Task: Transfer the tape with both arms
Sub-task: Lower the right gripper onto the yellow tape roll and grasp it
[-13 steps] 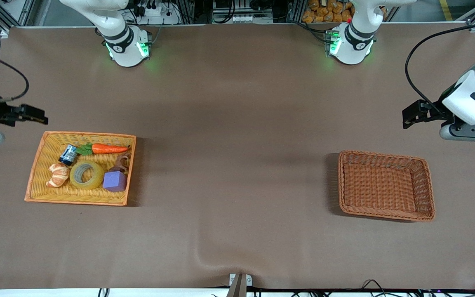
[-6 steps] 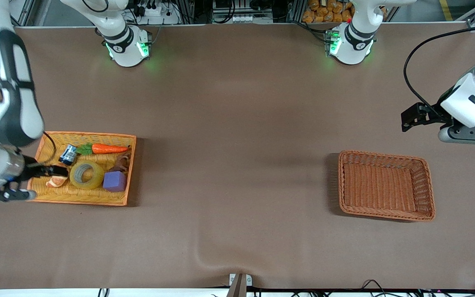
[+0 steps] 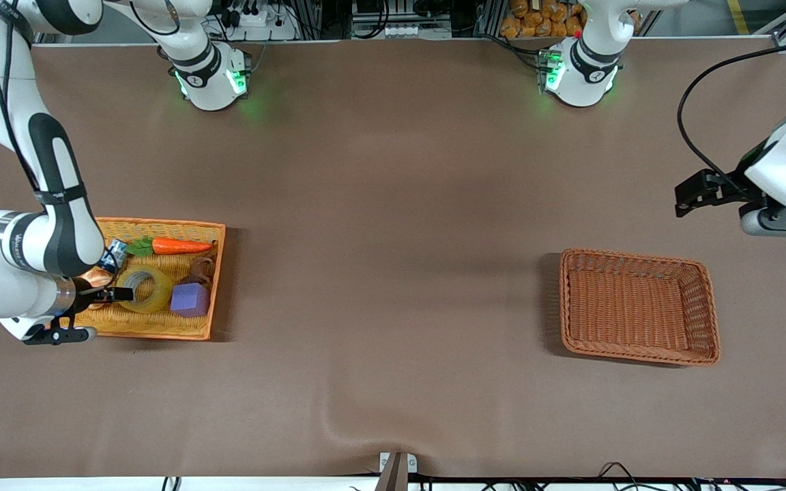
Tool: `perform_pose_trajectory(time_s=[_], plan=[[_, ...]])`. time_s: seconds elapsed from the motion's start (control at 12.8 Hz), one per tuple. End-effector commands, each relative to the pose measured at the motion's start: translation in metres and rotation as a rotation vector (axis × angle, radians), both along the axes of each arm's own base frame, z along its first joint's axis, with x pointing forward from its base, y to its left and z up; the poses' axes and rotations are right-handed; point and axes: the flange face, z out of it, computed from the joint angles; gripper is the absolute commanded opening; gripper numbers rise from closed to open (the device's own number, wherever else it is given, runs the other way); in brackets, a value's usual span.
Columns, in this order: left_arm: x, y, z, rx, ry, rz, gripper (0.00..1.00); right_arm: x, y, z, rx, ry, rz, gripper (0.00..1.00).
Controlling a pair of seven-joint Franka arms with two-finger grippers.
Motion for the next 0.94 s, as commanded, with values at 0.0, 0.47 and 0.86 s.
perform_pose_trajectory(time_s=[0.0, 0.47, 0.86], plan=[[-0.008, 0.011, 0.012, -0.006, 0.010, 0.009, 1.00, -0.015, -0.002, -0.018, 0.015, 0.033, 0.005, 1.00], [-0.022, 0.012, 0.021, -0.005, 0.049, 0.011, 1.00, -0.014, 0.009, 0.002, 0.015, 0.019, 0.025, 1.00], [-0.039, 0.011, 0.028, -0.016, 0.110, 0.018, 1.00, -0.012, 0.014, 0.006, 0.008, 0.013, 0.039, 1.00]])
